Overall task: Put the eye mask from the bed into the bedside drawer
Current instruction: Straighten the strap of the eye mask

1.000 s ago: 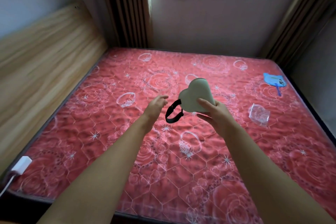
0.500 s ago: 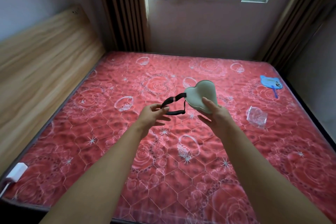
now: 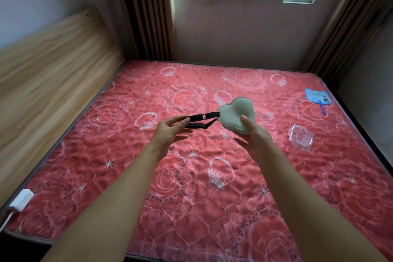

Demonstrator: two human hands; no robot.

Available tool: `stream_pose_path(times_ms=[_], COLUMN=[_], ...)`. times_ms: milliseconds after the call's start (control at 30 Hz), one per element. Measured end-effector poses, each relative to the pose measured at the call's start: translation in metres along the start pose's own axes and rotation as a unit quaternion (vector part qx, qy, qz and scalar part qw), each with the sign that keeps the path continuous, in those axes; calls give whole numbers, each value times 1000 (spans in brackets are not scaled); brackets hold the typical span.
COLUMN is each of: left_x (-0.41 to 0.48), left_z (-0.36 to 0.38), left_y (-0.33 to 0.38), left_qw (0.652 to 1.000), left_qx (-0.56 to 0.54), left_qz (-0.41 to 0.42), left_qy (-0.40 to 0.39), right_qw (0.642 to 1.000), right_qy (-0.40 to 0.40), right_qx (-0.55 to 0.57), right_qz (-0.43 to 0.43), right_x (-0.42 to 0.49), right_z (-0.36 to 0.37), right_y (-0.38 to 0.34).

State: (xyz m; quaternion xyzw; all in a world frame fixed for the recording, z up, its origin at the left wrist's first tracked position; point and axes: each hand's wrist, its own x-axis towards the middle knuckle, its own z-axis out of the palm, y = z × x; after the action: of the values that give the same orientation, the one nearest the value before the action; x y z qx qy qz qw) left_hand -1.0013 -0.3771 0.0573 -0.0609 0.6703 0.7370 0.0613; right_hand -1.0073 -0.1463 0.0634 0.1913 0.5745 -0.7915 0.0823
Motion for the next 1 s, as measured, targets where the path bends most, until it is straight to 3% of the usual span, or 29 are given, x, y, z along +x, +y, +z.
stream_pose_path(times_ms=[233, 500, 833, 1000], left_x=[1, 0, -11, -16], left_z=[-3, -8, -23, -28], left_y=[-1, 0, 11, 12], left_qw=[999, 992, 998, 997], left_qx=[20, -40, 16, 30], left_qz=[12, 36, 39, 44], left_qy=[45, 118, 50, 62], right_qw=[1000, 1000, 999, 999], right_qy=[12, 18, 37, 33], right_qx=[3, 9, 32, 30], right_qz=[-9, -17, -8, -11], right_x=[-3, -6, -1, -2], right_z=[6, 16, 24, 28], right_y=[0, 4, 4, 5])
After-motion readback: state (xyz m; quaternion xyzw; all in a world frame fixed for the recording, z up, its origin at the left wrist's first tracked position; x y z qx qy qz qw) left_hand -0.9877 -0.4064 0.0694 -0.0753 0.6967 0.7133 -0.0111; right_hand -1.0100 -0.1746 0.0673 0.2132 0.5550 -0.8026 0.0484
